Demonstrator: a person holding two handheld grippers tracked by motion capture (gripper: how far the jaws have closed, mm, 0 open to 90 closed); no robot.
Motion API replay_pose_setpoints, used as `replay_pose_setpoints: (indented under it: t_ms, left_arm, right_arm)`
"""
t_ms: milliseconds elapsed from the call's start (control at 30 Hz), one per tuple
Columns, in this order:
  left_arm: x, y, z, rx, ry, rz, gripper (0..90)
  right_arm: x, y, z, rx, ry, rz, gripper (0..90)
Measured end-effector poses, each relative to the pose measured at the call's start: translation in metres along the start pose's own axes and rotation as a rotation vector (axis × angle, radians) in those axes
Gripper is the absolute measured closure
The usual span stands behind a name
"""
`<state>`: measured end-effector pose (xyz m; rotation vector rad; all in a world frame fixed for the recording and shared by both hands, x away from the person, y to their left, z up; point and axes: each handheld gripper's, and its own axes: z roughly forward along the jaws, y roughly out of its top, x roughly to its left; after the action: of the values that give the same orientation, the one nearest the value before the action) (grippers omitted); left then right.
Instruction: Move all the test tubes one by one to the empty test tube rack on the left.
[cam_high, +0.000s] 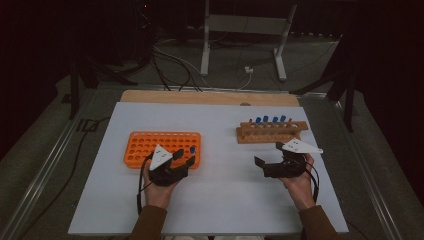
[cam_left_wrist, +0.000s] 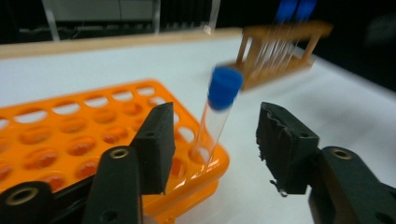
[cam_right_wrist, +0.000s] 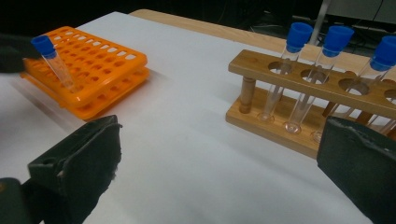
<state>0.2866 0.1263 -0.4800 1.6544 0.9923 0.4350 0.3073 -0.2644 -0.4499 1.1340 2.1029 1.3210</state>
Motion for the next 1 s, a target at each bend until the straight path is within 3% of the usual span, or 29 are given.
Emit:
replay_pose_setpoints:
  t_ms: [67,167,200,333,400,533,600,700,800,867,1000]
  left_arm:
    - [0.004,0.003,-0.012,-0.022,0.001,-0.021,44.5]
    - [0.008,0.008,-0.026,-0.026,0.031,-0.016,30.8]
    - [0.008,0.009,-0.031,-0.028,0.043,-0.011,29.3]
    - [0.010,0.012,-0.043,-0.017,0.092,0.024,9.5]
    - [0.012,0.014,-0.055,-0.012,0.139,0.038,0.7]
    - [0.015,0.013,-0.069,-0.021,0.161,0.050,0.7]
    - [0.014,0.010,-0.074,-0.032,0.222,0.071,0.7]
    - [0.017,0.008,-0.081,-0.038,0.251,0.077,0.8]
    - [0.020,0.004,-0.088,-0.037,0.245,0.064,0.9]
    - [0.021,0.000,-0.093,-0.041,0.215,0.044,4.0]
    - [0.021,-0.003,-0.099,-0.046,0.224,0.041,2.3]
  right_arm:
    - [-0.001,0.000,-0.001,-0.002,0.001,0.000,0.0]
    - [-0.001,0.001,-0.001,-0.006,0.002,0.002,0.0]
    - [-0.001,0.001,-0.001,-0.005,0.003,0.001,0.0]
    - [-0.002,0.002,-0.002,-0.009,0.002,0.005,0.0]
    - [-0.003,0.003,-0.003,-0.012,0.004,0.007,0.0]
    - [-0.006,0.006,-0.006,-0.021,0.001,0.028,0.0]
    - [-0.006,0.008,-0.007,-0.021,-0.005,0.027,0.0]
    - [-0.007,0.011,-0.008,-0.017,-0.015,0.027,0.0]
    - [-0.009,0.015,-0.010,-0.015,-0.025,0.021,0.0]
    - [-0.013,0.019,-0.012,-0.017,-0.036,0.015,0.0]
    - [-0.022,0.028,-0.016,-0.020,-0.081,0.016,1.5]
